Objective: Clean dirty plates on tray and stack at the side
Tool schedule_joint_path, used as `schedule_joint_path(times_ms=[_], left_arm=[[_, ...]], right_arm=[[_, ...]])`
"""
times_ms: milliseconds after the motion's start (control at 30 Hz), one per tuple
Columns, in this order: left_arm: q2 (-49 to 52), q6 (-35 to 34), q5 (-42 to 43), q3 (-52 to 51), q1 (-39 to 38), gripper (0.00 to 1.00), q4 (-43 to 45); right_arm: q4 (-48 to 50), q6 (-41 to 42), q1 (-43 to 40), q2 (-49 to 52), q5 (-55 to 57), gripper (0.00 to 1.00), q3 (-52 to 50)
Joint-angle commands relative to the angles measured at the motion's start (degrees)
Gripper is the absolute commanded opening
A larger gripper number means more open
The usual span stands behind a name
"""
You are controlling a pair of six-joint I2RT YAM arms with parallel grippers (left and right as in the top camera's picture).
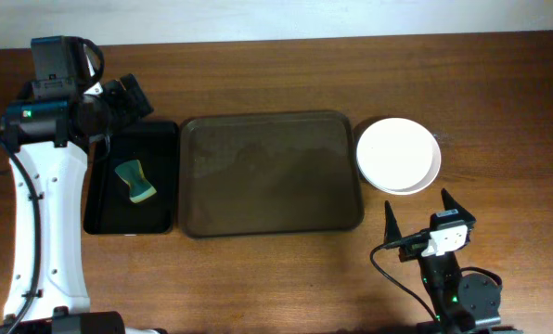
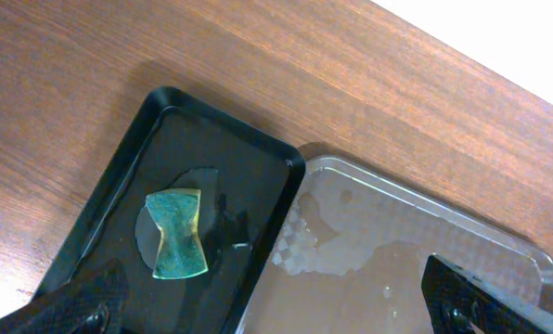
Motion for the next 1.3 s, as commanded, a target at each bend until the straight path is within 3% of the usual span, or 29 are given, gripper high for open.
schedule_joint_path(times_ms=[0,200,1267], left_arm=[[0.3,0.9,0.3,0.0,0.2,0.99,0.1],[0.3,0.9,0.2,0.0,0.2,0.99,0.1],[-0.1,0.9,-0.6,-0.1,0.1,0.99,0.0]], right_arm=[[0.5,-0.1,0.0,-2.9,-0.9,0.98,-2.6],[4.5,-0.2,0.0,-3.3,-3.7,0.98,-6.9],[1.6,-0.1,0.1,-3.3,-3.8,0.98,-7.2]])
